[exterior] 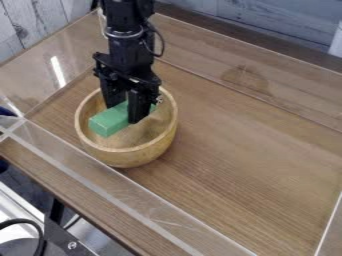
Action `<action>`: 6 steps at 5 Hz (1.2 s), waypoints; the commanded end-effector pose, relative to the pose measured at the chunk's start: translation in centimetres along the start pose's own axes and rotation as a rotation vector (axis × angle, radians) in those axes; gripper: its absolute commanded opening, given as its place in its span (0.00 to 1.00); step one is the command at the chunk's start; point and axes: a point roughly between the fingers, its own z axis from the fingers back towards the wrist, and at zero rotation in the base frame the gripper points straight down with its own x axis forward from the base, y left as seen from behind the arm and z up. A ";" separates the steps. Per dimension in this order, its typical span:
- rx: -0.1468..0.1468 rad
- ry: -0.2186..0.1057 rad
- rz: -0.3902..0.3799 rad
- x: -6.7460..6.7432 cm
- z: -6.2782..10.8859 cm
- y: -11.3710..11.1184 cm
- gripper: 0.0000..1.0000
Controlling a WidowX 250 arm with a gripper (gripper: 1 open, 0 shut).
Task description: Put the green block in the brown bowl
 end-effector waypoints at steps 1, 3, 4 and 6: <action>0.019 -0.041 -0.002 1.0 1.3 0.3 0.00; 0.016 -0.034 0.000 1.1 1.3 0.2 0.00; 0.014 -0.029 0.001 1.1 1.3 0.1 0.00; 0.009 -0.020 0.005 1.2 1.2 0.1 0.00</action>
